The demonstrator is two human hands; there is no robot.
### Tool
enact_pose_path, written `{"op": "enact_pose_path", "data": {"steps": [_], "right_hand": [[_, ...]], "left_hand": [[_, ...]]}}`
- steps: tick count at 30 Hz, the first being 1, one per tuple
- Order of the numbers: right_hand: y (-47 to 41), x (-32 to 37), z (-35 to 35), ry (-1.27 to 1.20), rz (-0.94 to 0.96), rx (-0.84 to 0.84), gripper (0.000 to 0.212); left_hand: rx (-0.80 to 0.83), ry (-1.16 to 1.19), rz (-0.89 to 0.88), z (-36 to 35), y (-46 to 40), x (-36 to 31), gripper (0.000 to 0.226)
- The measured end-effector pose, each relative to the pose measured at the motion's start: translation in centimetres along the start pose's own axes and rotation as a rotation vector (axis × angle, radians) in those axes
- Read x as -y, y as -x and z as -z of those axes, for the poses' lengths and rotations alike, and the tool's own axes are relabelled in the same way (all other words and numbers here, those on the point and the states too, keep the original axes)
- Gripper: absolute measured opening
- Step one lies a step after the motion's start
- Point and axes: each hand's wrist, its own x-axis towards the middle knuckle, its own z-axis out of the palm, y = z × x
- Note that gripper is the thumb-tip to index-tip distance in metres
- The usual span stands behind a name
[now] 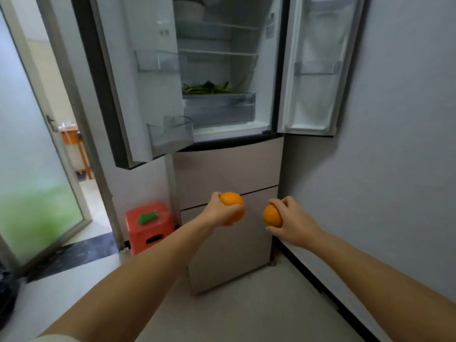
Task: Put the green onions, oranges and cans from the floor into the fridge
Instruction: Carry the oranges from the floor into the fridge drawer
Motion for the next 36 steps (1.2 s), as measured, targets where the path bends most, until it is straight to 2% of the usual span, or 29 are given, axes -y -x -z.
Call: {"op": "enact_pose_path", "data": {"steps": [4, 7, 13, 16, 18, 22, 24, 29, 31, 33, 36], "right_hand": [[-9.2, -4.1, 2.3, 0.001, -0.108, -0.05, 0.079], [-15.1, -6.3, 2.9, -0.088, -0.183, -0.111, 0.08], [-28.3, -9.2, 3.4, -0.276, -0.166, -0.174, 0.074], [-35.4, -10.0, 4.2, -0.563, -0.112, -0.179, 0.058], [-40.5, -10.6, 4.6, -0.768, -0.097, -0.119, 0.049], [-51.5, -11.3, 6.3, -1.16, -0.124, 0.002, 0.059], [-56.3, -11.0, 6.7, -1.384, -0.166, 0.06, 0.059], [-65.7, -9.3, 5.6, -1.794, -0.234, 0.185, 0.049], [-68.8, -9.0, 5.1, -1.928, -0.242, 0.207, 0.053], [-71.5, -9.1, 4.5, -2.009, -0.252, 0.226, 0.047], [-75.7, -8.7, 4.1, -2.099, -0.213, 0.287, 0.037]], "left_hand": [[0.032, 0.039, -0.023, 0.2, -9.4, -4.5, 0.064], [0.037, 0.161, 0.013, 0.1, -15.2, -6.7, 0.064], [0.019, 0.641, 0.085, 0.1, -26.6, -10.8, 0.054], [-0.014, 0.828, 0.054, 0.2, -32.2, -13.2, 0.036], [-0.078, 0.932, 0.054, 0.6, -36.2, -14.7, 0.034], [-0.226, 1.099, 0.023, 2.9, -43.9, -17.6, 0.04], [-0.269, 1.142, 0.012, 4.5, -47.1, -18.2, 0.036], [-0.294, 1.153, -0.004, 7.9, -54.1, -18.3, 0.019], [-0.291, 1.178, -0.027, 8.9, -56.8, -18.4, 0.024], [-0.285, 1.197, -0.015, 9.8, -59.2, -18.3, 0.036], [-0.219, 1.203, -0.033, 11.7, -62.2, -18.2, 0.036]]}}
